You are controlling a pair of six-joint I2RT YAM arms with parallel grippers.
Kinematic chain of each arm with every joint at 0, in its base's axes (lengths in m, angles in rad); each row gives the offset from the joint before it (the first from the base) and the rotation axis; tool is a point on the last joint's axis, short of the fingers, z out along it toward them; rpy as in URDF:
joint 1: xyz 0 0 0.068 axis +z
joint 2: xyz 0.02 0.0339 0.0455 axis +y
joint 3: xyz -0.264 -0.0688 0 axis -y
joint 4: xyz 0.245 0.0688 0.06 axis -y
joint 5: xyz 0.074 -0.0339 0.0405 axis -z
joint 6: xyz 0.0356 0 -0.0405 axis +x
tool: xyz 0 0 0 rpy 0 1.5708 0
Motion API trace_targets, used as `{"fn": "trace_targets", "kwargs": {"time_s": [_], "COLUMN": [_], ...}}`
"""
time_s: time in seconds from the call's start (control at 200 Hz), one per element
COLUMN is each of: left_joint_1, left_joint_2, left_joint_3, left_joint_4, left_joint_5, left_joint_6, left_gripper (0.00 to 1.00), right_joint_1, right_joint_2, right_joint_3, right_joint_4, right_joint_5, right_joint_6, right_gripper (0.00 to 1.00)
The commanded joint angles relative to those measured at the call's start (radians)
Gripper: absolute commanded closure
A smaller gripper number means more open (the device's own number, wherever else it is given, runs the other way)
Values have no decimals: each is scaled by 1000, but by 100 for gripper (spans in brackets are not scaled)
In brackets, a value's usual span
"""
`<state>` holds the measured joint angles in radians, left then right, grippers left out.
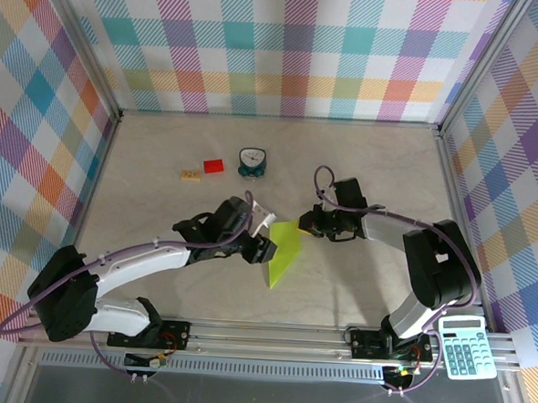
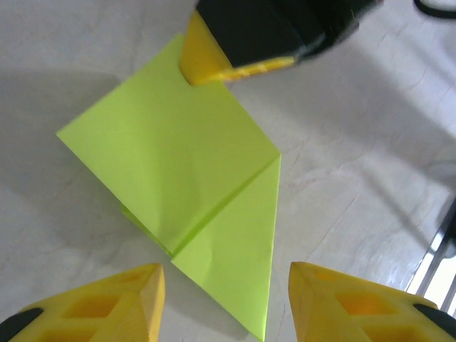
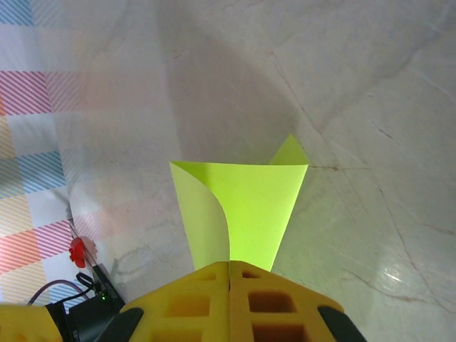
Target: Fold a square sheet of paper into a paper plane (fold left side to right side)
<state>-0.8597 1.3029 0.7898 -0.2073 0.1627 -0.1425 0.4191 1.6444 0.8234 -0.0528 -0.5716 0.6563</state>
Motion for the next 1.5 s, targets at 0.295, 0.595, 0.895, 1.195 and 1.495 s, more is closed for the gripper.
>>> {"fn": "trace_targets", "kwargs": {"time_s": [0.295,0.595,0.895,1.195,1.495], "left_joint_1": [-315,-361,-362,-363,-363], "left_joint_2": [289,440,479,497,509], "left_joint_3": [241,332,337,319,316], "left_joint_4": [-229,-310,-330,-315,-308], "left_joint_5": [-466,-604,-654,-657,-646], "left_joint_6": [-82,-163,-192,-204,-206], "left_gripper": [50,51,63,74,81], "right_joint_1": [23,27,30,33,34], "right_joint_2": [-6,4,15,20,29], "right_joint_3": [52,56,55,52,53], "right_joint_4": [-41,-37,-29,-14,-12], "right_joint_5": [45,47,44,36,38], "right_joint_6": [89,98,106,118,118], "right_gripper": [100,100,100,100,100]}}
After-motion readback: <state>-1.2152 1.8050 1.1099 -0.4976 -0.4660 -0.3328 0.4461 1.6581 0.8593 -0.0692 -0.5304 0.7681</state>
